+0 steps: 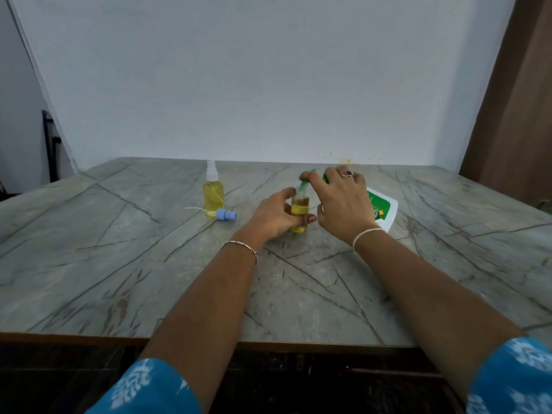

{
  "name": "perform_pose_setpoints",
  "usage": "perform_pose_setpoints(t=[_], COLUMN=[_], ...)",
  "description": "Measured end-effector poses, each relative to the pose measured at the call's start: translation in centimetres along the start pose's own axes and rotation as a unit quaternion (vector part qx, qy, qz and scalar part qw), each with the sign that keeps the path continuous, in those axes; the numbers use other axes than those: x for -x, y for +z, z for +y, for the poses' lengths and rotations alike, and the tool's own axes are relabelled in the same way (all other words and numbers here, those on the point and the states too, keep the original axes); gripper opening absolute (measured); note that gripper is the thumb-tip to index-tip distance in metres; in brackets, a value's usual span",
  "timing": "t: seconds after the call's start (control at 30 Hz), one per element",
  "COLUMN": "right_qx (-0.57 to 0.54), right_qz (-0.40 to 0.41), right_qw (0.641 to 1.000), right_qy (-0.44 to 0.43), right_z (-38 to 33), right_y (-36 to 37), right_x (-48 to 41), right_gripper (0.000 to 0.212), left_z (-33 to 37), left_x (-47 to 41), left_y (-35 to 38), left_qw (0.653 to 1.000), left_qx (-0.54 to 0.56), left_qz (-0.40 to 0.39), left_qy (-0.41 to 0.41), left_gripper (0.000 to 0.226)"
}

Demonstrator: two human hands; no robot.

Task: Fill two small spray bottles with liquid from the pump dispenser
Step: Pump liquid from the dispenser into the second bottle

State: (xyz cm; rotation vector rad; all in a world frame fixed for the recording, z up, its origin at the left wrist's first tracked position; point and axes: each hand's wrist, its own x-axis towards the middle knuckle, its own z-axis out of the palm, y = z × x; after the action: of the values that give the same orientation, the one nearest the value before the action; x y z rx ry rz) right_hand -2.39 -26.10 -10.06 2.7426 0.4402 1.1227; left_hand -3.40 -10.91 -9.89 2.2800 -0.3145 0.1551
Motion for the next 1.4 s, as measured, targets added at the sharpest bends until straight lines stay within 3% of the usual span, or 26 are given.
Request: perform_pose_setpoints(t=[1.4], right_qx=[0.016], right_qz=[0.041], right_qw=[0.999], right_qy=[-0.013], right_z=[0.45], right_y=[0.63], right_x=[0.43], right_gripper=[0.074], left_z=[-0.59], left_x=[-0.42], left_y=[0.08], left_qw=[1.0], left_qx=[0.017], left_qz=[-0.008], left_qy=[0.003], left_gripper=[0.082])
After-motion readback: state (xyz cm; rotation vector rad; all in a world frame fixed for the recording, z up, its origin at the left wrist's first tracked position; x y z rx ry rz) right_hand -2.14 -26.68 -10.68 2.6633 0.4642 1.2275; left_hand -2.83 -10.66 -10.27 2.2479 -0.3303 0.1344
